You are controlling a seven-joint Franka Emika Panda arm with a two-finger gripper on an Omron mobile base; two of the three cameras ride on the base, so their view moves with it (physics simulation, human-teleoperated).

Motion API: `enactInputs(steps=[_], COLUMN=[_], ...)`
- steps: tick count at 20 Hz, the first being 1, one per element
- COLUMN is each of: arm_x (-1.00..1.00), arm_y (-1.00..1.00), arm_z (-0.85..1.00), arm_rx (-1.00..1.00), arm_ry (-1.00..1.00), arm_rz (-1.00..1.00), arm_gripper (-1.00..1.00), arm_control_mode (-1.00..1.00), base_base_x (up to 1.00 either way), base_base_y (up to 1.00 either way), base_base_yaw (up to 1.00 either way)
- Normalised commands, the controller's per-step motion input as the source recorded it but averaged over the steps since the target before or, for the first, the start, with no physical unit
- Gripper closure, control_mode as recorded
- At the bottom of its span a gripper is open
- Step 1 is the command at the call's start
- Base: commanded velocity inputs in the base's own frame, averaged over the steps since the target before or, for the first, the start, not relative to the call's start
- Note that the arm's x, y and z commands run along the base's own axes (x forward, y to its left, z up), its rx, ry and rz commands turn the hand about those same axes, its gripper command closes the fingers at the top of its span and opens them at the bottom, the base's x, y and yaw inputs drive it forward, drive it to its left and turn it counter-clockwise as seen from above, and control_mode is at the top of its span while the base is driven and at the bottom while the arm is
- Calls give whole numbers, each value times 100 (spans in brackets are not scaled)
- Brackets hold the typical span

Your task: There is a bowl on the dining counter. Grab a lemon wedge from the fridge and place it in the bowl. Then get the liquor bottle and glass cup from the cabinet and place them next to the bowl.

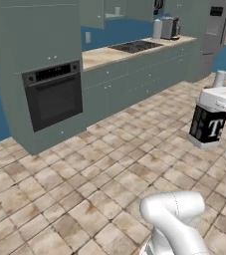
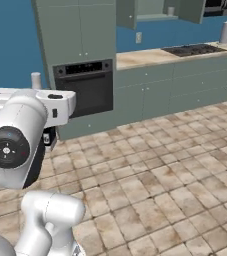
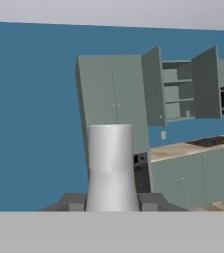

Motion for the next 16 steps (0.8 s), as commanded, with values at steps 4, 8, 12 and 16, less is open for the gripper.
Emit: enactInputs(steps=[4, 8, 12, 16], arm_x=[0, 0, 0, 0], arm_y=[0, 0, 0, 0], arm_z=[0, 0, 0, 0], arm_rx=[0, 0, 0, 0], arm_ry=[0, 0, 0, 0], arm_rz=[0, 0, 0, 0], arm_gripper=[100, 100, 100, 100], arm_control_mode=[100, 100, 100, 100], base_base_x=[-100, -100, -100, -100], base_base_y=[-17, -23, -26, -47], base_base_yaw=[-14, -12, -12, -8])
